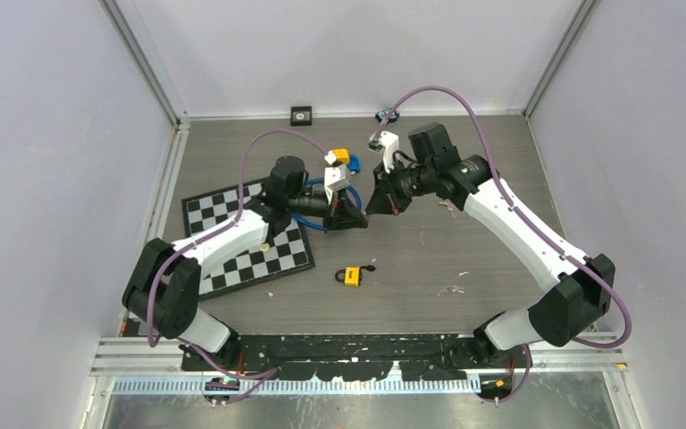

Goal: Unlock with the key

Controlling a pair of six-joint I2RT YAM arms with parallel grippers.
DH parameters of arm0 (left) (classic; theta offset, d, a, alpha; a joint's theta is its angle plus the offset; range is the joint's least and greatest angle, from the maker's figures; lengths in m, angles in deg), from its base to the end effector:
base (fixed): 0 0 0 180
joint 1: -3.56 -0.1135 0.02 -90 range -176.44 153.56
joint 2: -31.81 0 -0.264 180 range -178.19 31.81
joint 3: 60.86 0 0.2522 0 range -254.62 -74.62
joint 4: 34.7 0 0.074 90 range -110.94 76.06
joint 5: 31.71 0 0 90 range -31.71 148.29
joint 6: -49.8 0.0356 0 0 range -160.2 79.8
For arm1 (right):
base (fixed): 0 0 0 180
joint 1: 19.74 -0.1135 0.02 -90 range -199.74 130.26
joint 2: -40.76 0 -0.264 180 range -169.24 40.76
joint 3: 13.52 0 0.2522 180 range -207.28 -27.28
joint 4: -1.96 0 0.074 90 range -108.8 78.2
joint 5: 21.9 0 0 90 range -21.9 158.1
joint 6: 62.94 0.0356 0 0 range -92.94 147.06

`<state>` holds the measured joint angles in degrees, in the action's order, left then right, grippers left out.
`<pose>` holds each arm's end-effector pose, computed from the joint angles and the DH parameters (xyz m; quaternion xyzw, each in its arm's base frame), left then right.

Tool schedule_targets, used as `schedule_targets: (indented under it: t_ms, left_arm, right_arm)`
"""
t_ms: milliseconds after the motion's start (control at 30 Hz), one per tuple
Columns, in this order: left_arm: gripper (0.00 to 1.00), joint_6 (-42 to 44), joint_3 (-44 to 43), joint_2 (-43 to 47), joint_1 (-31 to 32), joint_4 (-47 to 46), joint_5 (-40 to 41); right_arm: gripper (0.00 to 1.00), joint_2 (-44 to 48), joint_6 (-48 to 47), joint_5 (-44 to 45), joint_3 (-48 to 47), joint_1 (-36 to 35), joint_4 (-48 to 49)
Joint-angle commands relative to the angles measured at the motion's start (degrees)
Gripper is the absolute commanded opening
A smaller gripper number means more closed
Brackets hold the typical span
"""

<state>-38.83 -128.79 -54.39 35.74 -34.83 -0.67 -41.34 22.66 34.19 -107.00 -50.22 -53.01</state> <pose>0.2629 -0.2014 0.2691 0.4799 0.5916 -0.5199 0.3866 0.2536 0.1723 0.3534 -0.3731 0.8043 0.3462 0.3067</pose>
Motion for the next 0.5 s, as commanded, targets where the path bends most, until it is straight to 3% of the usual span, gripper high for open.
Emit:
schedule_targets:
  t_ms: [0,167,467]
  left_arm:
    - [0.0,3.5,-0.7,3.3,0.2,2.8,-0.3]
    - [0.0,2.9,-1.2,4.2,0.2,4.2,-2.4]
    - [0.0,0.5,0.6,5.6,0.1,4.1,-1.6]
  right_arm:
    - [0.01,2.5,-1.4,1.8,0.1,0.4,1.6]
    - [0.03,1.8,-2.5,2.6,0.3,0.3,0.7]
    - [0.37,1.0,-3.4,-2.1,-0.2,0.3,-0.6]
